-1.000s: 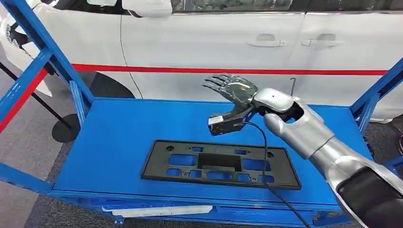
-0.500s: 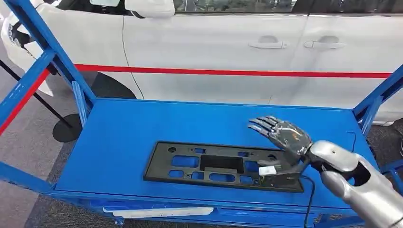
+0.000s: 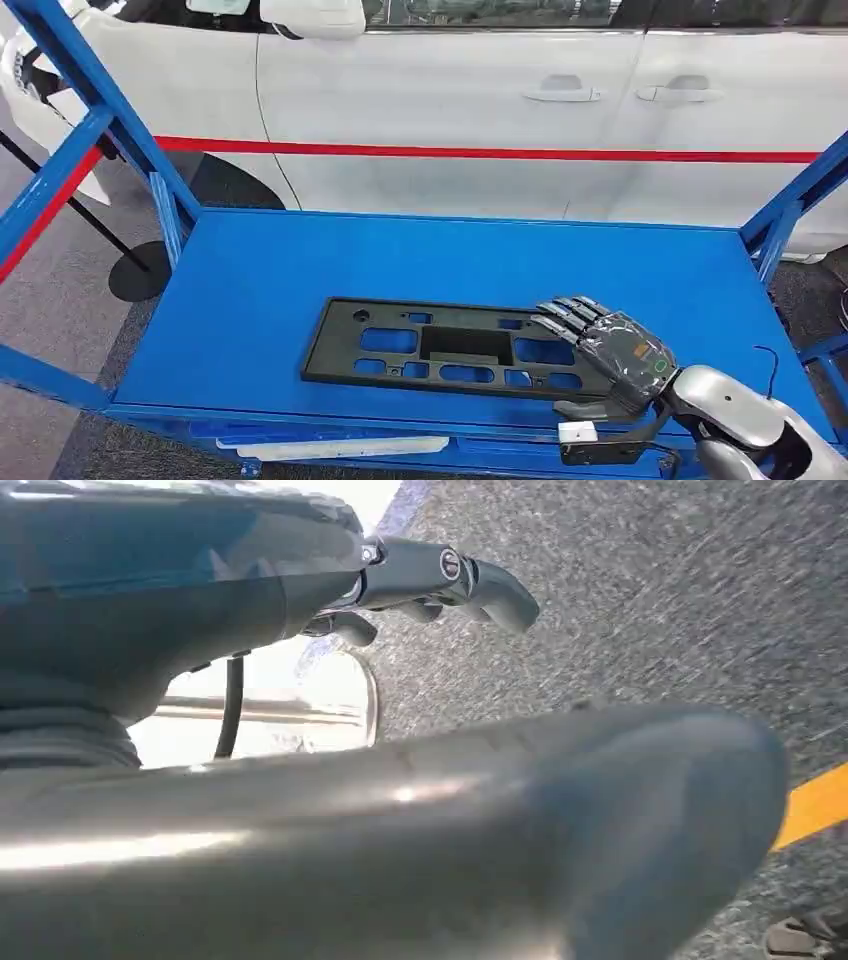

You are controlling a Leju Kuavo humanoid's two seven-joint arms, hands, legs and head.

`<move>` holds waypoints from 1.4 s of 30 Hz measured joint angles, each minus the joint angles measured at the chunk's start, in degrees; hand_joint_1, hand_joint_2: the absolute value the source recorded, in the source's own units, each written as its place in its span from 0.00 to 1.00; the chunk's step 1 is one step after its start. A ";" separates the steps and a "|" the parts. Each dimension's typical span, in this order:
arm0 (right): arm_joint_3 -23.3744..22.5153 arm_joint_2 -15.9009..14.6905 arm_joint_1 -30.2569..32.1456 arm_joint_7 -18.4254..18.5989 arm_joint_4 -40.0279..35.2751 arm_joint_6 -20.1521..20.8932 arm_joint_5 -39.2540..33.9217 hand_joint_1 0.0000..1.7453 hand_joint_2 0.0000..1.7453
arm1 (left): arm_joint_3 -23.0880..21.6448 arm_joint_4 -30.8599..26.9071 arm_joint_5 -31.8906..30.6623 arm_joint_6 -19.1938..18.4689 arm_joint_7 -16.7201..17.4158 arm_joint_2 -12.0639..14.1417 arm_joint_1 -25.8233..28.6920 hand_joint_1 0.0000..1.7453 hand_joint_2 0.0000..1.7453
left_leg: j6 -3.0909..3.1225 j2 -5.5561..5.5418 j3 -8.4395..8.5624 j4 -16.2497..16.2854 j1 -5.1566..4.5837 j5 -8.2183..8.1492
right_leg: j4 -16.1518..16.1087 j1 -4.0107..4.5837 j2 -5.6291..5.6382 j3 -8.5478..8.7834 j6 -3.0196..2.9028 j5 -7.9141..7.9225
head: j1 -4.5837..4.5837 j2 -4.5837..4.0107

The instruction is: Take the parts from the cabinet and place them on the table.

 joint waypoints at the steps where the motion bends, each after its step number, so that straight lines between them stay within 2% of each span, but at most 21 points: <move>1: -0.20 0.20 -0.01 -0.09 0.00 0.09 0.09 0.00 0.00 | 0.02 0.00 0.06 0.13 -0.02 -0.05 -0.08 0.00 0.00 | 0.00 0.00 0.00 0.00 -0.01 0.00 | 0.00 0.00 0.00 0.01 0.00 0.00 | 0.00 0.00; 9: -0.59 1.01 -1.16 -1.05 0.17 0.88 0.42 0.00 0.00 | 0.44 -0.02 1.05 0.42 0.04 -0.35 -0.63 0.00 0.00 | 1.40 0.02 0.67 -0.58 -0.47 0.29 | -0.72 -0.23 0.01 0.78 1.04 0.34 | 0.00 0.00; 11: -0.70 1.03 -1.55 -1.16 0.28 0.94 0.37 0.00 0.00 | 0.57 -0.02 1.40 0.42 0.04 -0.74 -0.71 0.00 0.00 | 1.53 0.36 1.80 -2.68 0.21 1.32 | 1.12 -0.34 0.00 0.50 1.38 -1.95 | 0.00 0.00; 13: -0.70 1.05 -1.82 -1.18 0.46 1.07 0.33 0.00 0.00 | 0.90 -0.02 1.44 0.42 0.04 -0.77 -0.89 0.00 0.00 | 1.65 0.46 1.56 -2.66 0.28 1.45 | 8.98 -0.77 0.03 -2.83 2.06 -7.06 | 0.00 0.00; 15: -0.70 1.05 -1.85 -1.27 0.76 1.25 0.26 0.00 0.00 | 1.01 -0.02 1.42 0.40 0.02 -0.92 -0.88 0.00 0.00 | 1.52 0.47 1.20 -2.48 0.34 1.52 | 15.52 -1.55 -0.01 -5.54 2.83 -9.25 | 0.00 0.00; 17: -0.70 1.05 -1.99 -1.29 1.03 1.33 0.24 0.00 0.00 | 1.16 -0.02 1.42 0.38 0.00 -1.05 -0.86 0.00 0.00 | 0.97 0.47 0.67 -1.87 0.83 1.53 | 12.01 -2.35 -0.04 -3.42 3.78 -5.94 | 0.00 0.00; 19: -0.70 1.07 -2.47 -1.29 1.22 1.40 0.22 0.00 0.00 | 1.33 -0.02 1.40 0.37 -0.07 -1.23 -0.92 0.00 0.00 | -0.09 0.40 -0.22 -0.33 1.46 1.16 | 1.45 -3.48 -0.17 2.50 5.16 -1.68 | 0.00 0.00; 20: -0.66 1.25 -2.68 -1.29 1.42 1.44 0.22 0.00 0.00 | 1.38 -0.13 1.40 0.37 -0.07 -0.98 -0.96 0.00 0.00 | -0.67 0.18 -0.62 0.05 1.41 1.12 | 1.06 -3.10 0.37 2.84 5.03 -3.45 | 0.00 0.00; 21: -0.61 1.31 -2.61 -1.29 1.53 1.49 0.22 0.00 0.00 | 1.40 -0.13 1.40 0.40 -0.09 -1.03 -0.95 0.00 0.00 | -1.09 0.14 -0.86 0.59 1.12 1.01 | 1.92 -2.83 1.14 1.99 3.95 -1.55 | 0.00 0.00; 24: -0.50 1.53 -2.73 -1.42 1.66 1.49 0.02 0.00 0.00 | 1.42 -0.13 1.29 0.57 -0.57 -1.03 -0.86 0.00 0.00 | -2.11 -0.26 -1.79 1.04 1.06 1.61 | 2.25 -2.97 0.90 0.96 2.03 -2.38 | -0.02 0.00; 26: -0.50 1.55 -2.73 -1.49 1.75 1.44 -0.11 0.00 0.00 | 1.44 -0.13 1.25 0.61 -0.70 -1.03 -0.77 0.00 0.00 | -2.46 0.33 -2.96 3.40 1.40 -1.05 | 2.22 -2.66 0.58 0.31 0.81 -1.83 | 0.00 0.00; 27: -0.48 1.57 -2.70 -1.51 1.77 1.44 -0.13 0.00 0.00 | 1.42 -0.13 1.14 0.64 -0.70 -1.01 -0.82 0.00 0.00 | -2.04 0.47 -3.30 4.42 1.22 -4.00 | 2.23 -2.50 0.79 0.04 1.11 -2.06 | -0.02 0.00; 28: -0.46 1.64 -2.64 -1.53 1.79 1.38 -0.15 0.00 0.00 | 1.42 -0.13 0.88 0.77 -0.76 -1.03 -0.81 0.00 0.00 | 0.19 0.46 -2.32 2.95 1.10 -8.04 | 2.23 -2.16 0.69 -0.18 0.55 -1.52 | -0.02 0.00; 30: -0.42 1.84 -2.73 -1.53 1.86 1.25 -0.13 0.00 0.00 | 1.44 -0.13 0.83 0.92 -0.83 -1.03 -0.79 0.00 0.00 | 2.96 0.29 -2.57 3.34 0.90 -9.97 | 1.90 -1.81 0.63 -0.22 0.28 -1.04 | 0.00 0.00; 32: -0.35 2.01 -2.74 -1.53 1.92 1.07 -0.06 0.00 0.00 | 1.44 -0.13 0.81 0.92 -0.83 -1.03 -0.79 0.00 0.00 | 5.04 0.22 -2.66 2.75 0.82 -6.57 | 1.81 -1.63 0.68 -0.33 0.11 -0.78 | 0.00 0.00; 33: -0.20 2.14 -2.75 -1.53 1.99 0.94 0.07 0.00 0.00 | 1.44 -0.13 0.79 0.92 -0.85 -1.03 -0.79 0.00 0.00 | 5.86 0.14 -2.71 2.32 0.81 -3.51 | 1.81 -1.50 0.74 -0.30 0.08 -0.77 | 0.00 0.00; 34: -0.04 2.27 -2.75 -1.53 2.10 0.85 0.26 0.00 0.00 | 1.42 -0.13 0.77 0.94 -0.92 -1.03 -0.80 0.00 0.00 | 6.75 0.08 -2.70 1.49 0.82 1.39 | 1.84 -1.31 0.81 -0.24 0.01 -0.80 | 0.00 0.00; 35: 0.06 2.47 -2.73 -1.49 2.21 0.72 0.57 0.00 0.00 | 1.44 -0.13 0.66 1.01 -1.07 -1.03 -0.87 0.00 0.00 | 5.79 0.05 -2.98 1.39 0.91 3.05 | 1.82 -1.25 0.85 -0.23 0.00 -0.78 | 0.00 0.00; 36: 0.09 2.56 -2.75 -1.45 2.23 0.57 0.83 0.00 0.00 | 1.42 -0.13 0.59 1.10 -1.23 -1.03 -0.95 0.00 0.00 | 4.45 0.06 -2.56 0.80 1.06 1.78 | 1.79 -1.28 0.85 -0.37 -0.10 -0.70 | 0.00 0.00; 40: 0.50 3.08 -2.70 -1.25 2.38 0.13 1.12 0.00 0.00 | 1.42 -0.13 0.59 1.12 -1.25 -1.03 -1.01 0.00 0.00 | -2.51 0.15 -2.08 -0.28 1.63 2.99 | 1.86 -1.32 0.72 -0.66 -0.08 -0.71 | 0.00 0.00; 42: 0.63 3.35 -2.72 -1.25 2.40 0.04 1.25 0.00 0.00 | 1.44 -0.13 0.57 1.16 -1.25 -1.05 -1.01 0.00 0.00 | -2.67 0.14 -2.12 -0.30 1.63 2.84 | 1.84 -1.36 0.67 -0.67 -0.01 -0.75 | 0.00 0.00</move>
